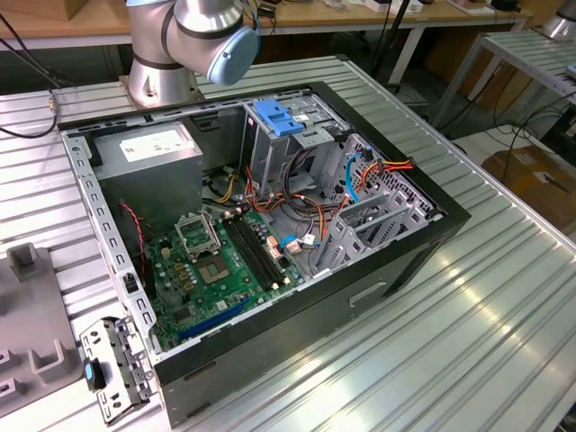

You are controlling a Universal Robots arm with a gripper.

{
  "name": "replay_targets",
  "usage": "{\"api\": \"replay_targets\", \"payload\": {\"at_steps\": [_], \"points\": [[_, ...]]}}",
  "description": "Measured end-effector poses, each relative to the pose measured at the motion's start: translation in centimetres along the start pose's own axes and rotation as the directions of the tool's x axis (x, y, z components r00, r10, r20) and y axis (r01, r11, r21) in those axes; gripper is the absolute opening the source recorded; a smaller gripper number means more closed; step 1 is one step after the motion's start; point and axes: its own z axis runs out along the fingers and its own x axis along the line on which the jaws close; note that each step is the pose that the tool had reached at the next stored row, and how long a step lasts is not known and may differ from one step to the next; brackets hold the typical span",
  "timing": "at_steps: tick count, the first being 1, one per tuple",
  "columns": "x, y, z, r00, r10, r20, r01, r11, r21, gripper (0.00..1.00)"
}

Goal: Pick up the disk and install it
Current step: 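Pick up the disk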

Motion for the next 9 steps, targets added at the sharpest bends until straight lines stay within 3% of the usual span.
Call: {"api": "replay_targets", "payload": {"at_steps": [9], "points": [[0.01, 0.00, -1.39, 1.0000, 0.000, 0.0000, 0.000, 1.0000, 0.0000, 0.37]]}}
